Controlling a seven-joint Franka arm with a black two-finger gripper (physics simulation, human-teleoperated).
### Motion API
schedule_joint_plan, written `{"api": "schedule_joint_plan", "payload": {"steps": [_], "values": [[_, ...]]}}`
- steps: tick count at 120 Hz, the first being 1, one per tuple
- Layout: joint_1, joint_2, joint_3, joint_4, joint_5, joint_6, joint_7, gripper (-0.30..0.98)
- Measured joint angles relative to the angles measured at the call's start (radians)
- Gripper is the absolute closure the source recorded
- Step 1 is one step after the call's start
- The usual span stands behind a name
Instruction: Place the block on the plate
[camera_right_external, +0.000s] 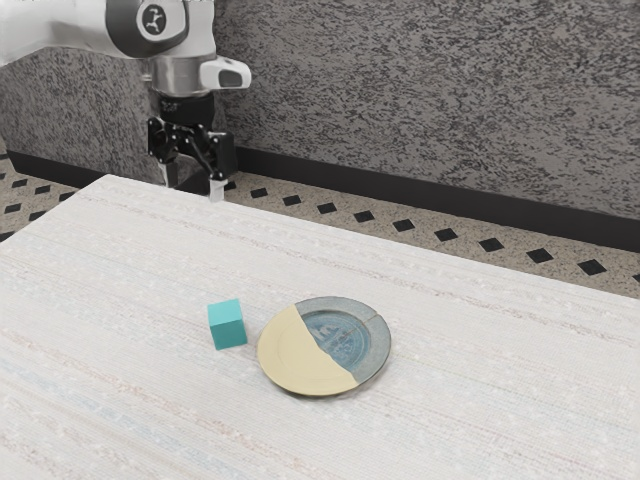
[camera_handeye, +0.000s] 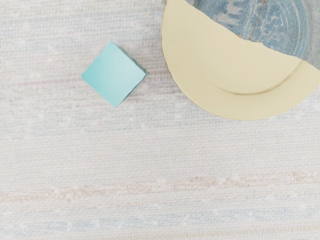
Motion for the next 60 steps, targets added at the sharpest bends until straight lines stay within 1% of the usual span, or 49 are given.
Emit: {"api": "schedule_joint_plan", "payload": {"steps": [10,26,47,60], "values": [[-0.023,0.024,0.013,0.012,0.002,0.06,-0.013,0.0],[-0.03,0.061,0.027,0.019,-0.032,0.121,-0.059,0.0],[-0.033,0.192,0.123,0.012,-0.138,0.181,-0.168,0.0],[-0.034,0.256,0.148,-0.012,-0.187,0.223,-0.25,0.0]]}}
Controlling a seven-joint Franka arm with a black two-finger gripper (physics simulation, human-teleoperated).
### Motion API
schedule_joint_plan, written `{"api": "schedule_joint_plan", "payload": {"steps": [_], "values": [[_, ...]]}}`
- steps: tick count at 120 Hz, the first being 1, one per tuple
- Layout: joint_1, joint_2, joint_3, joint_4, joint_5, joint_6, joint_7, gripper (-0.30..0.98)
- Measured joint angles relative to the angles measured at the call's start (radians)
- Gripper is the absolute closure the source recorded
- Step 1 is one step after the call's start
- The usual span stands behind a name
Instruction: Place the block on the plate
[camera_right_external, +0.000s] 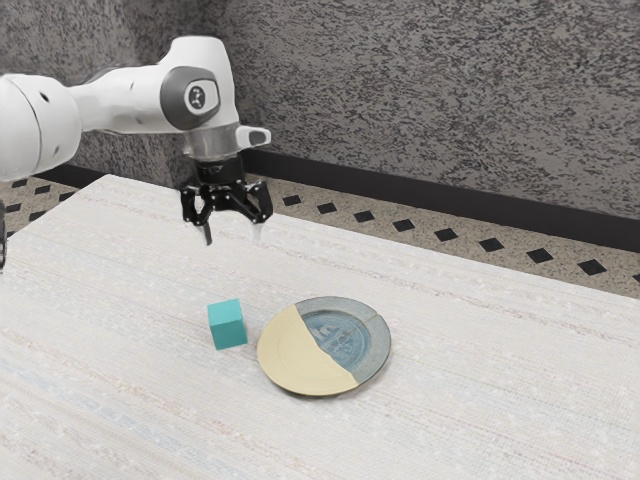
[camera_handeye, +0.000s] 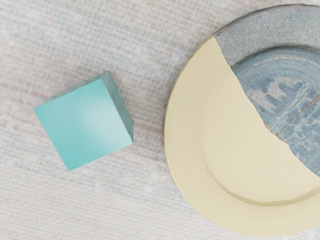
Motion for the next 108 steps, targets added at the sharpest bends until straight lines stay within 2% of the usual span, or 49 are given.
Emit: {"api": "schedule_joint_plan", "payload": {"steps": [20,56,89,108], "values": [[-0.002,0.066,0.039,-0.04,-0.071,0.078,-0.12,0.0],[-0.005,0.038,0.084,-0.195,-0.134,0.226,-0.311,0.0],[-0.008,0.031,0.093,-0.284,-0.151,0.344,-0.417,0.0],[-0.007,0.031,0.115,-0.29,-0.144,0.379,-0.41,0.0]]}}
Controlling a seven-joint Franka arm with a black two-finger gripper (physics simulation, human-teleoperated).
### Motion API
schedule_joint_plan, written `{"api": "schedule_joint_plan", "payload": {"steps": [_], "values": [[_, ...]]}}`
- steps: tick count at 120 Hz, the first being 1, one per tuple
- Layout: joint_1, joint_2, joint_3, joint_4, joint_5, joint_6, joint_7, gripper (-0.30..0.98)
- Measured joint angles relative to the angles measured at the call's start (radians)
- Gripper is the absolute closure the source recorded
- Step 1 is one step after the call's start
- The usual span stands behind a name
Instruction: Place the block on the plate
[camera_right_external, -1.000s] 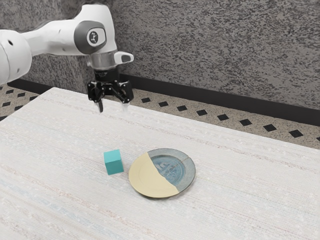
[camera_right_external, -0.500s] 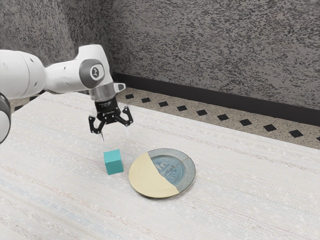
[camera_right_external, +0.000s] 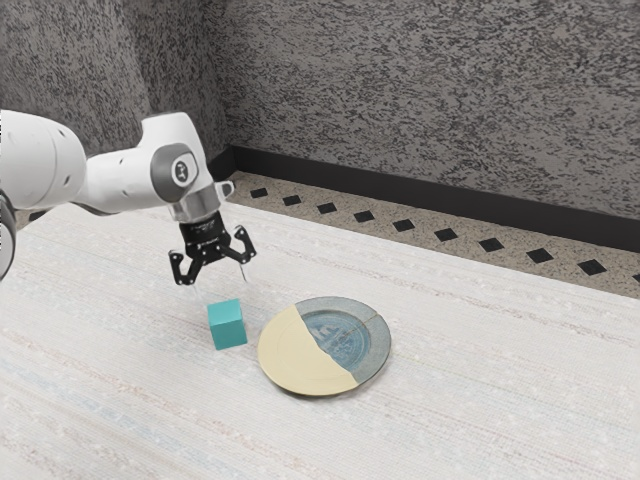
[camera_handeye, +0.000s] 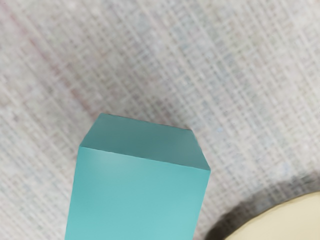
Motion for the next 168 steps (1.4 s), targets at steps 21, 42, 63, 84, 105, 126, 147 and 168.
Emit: {"api": "schedule_joint_plan", "payload": {"steps": [21,42,63,84,105,126,147,168], "values": [[0.0,0.031,0.001,-0.002,0.006,0.041,0.058,0.0],[0.0,0.07,0.016,-0.003,0.007,0.08,0.12,0.0],[-0.011,0.056,0.017,-0.042,-0.003,0.105,0.167,0.0],[-0.036,0.065,0.018,-0.051,-0.016,0.123,0.203,0.0],[-0.036,0.097,0.026,-0.064,-0.02,0.144,0.23,0.0],[-0.036,0.109,0.028,-0.064,-0.022,0.154,0.251,0.01],[-0.037,0.108,0.029,-0.063,-0.022,0.162,0.271,0.18],[-0.037,0.101,0.032,-0.063,-0.019,0.166,0.285,0.3]]}}
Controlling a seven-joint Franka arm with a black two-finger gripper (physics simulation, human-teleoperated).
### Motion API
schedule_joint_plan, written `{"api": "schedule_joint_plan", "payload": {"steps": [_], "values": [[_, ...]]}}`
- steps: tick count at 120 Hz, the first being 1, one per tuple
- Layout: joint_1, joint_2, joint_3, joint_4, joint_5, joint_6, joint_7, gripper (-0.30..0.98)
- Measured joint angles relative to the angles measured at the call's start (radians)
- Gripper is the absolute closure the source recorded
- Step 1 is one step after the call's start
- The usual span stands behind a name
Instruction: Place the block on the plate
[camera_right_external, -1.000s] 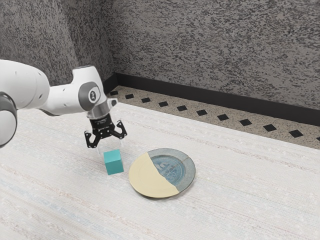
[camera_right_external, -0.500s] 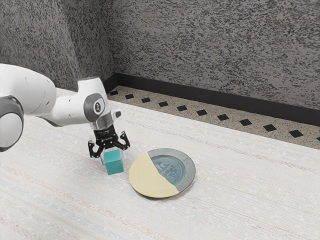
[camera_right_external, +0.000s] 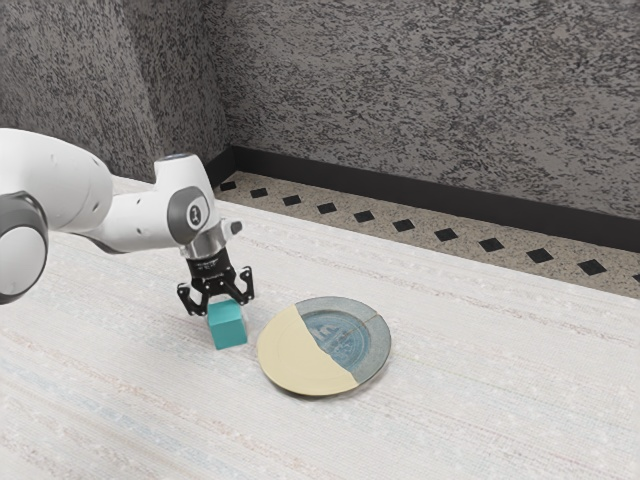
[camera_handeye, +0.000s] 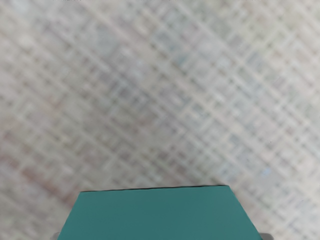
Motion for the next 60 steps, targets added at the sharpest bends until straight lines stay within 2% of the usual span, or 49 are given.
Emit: {"api": "schedule_joint_plan", "payload": {"steps": [44,60], "values": [[-0.001,-0.069,0.003,0.0,0.007,-0.022,0.012,0.31],[-0.034,-0.115,0.008,0.001,0.008,-0.04,0.014,0.31]]}}
